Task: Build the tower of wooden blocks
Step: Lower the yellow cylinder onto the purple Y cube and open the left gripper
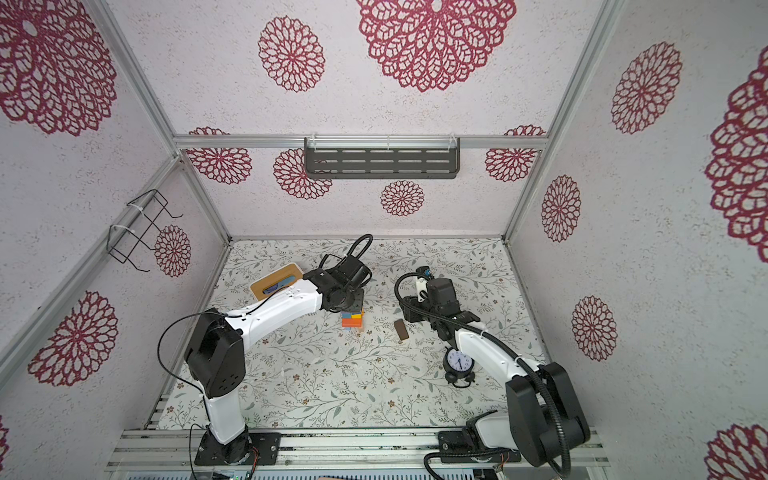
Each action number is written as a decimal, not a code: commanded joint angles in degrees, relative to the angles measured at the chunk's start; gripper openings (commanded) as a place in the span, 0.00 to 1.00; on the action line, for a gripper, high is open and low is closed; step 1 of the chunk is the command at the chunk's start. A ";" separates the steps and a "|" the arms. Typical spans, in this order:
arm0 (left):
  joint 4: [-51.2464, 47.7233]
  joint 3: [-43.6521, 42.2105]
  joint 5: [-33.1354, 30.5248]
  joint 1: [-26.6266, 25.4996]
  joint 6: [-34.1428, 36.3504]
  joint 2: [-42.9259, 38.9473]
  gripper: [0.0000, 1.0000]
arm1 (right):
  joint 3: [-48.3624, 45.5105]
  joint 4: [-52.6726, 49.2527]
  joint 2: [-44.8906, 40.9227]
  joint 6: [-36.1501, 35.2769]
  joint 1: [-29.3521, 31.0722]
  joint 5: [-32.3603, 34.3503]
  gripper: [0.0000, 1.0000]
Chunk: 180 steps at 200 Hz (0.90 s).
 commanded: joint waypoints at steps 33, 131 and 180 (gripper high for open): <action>0.59 -0.60 -0.39 0.00 -0.74 0.21 0.30 | -0.08 1.38 -0.17 0.64 -0.33 -0.32 0.55; 0.21 -0.30 -0.79 -0.16 -0.57 -0.35 0.65 | 0.01 1.06 -0.12 0.74 -0.46 -0.06 0.55; -0.15 -0.46 -2.42 -0.17 -0.10 -3.72 0.82 | 2.34 -4.44 1.06 0.39 -0.42 1.50 0.56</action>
